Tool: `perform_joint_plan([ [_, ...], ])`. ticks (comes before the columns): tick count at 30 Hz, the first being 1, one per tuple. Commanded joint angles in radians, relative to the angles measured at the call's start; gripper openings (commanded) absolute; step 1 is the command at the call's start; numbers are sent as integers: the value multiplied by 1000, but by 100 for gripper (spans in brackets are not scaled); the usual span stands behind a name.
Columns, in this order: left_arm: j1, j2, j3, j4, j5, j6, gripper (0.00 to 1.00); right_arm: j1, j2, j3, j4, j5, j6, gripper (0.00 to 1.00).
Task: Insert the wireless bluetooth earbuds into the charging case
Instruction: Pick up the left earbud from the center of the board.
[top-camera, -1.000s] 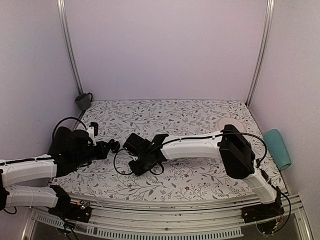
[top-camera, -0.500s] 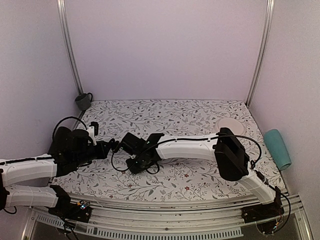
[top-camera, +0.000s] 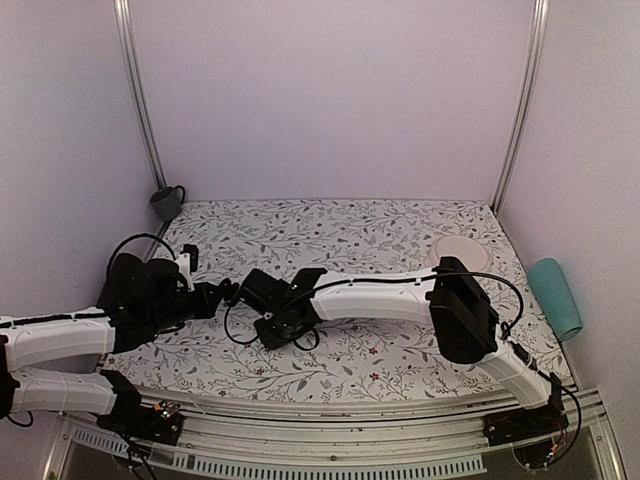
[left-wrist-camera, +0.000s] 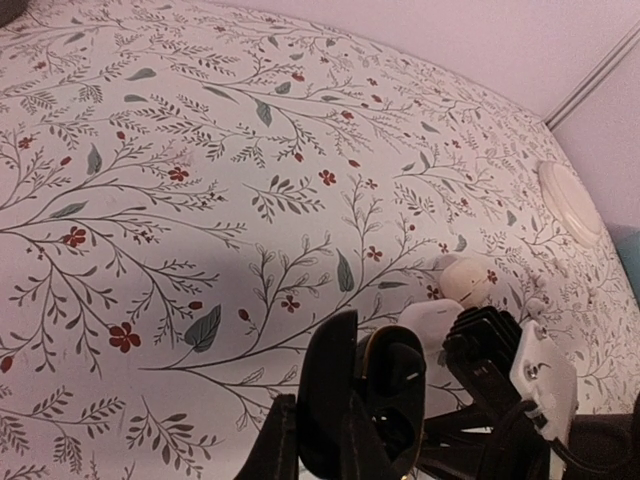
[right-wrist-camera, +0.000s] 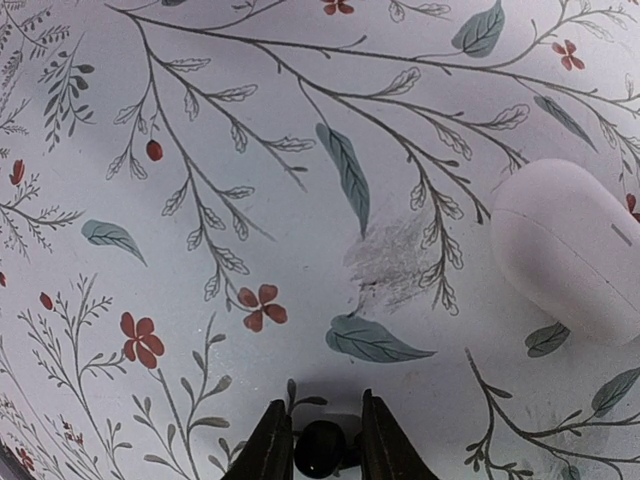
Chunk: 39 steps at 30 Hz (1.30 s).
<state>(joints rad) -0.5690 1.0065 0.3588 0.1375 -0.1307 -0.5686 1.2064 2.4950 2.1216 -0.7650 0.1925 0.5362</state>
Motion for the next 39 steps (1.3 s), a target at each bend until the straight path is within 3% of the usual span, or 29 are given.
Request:
perform_joint_plan([
  [1, 13, 13, 21, 36, 18, 5, 0, 5, 14, 7, -73, -6, 14, 23],
  [8, 12, 25, 21, 42, 31, 1, 0, 10, 8, 1, -87, -2, 14, 21],
  [16, 3, 48, 21, 57, 48, -13, 0, 17, -40, -85, -51, 5, 8, 32],
  [21, -8, 59, 23, 63, 41, -20, 0, 19, -37, -93, -59, 11, 1, 28],
  [27, -21, 71, 29, 65, 33, -20, 0, 17, -24, -80, -43, -2, 1, 32],
  [39, -23, 55, 29, 50, 21, -15, 0, 4, 17, -38, -36, -25, 8, 30],
])
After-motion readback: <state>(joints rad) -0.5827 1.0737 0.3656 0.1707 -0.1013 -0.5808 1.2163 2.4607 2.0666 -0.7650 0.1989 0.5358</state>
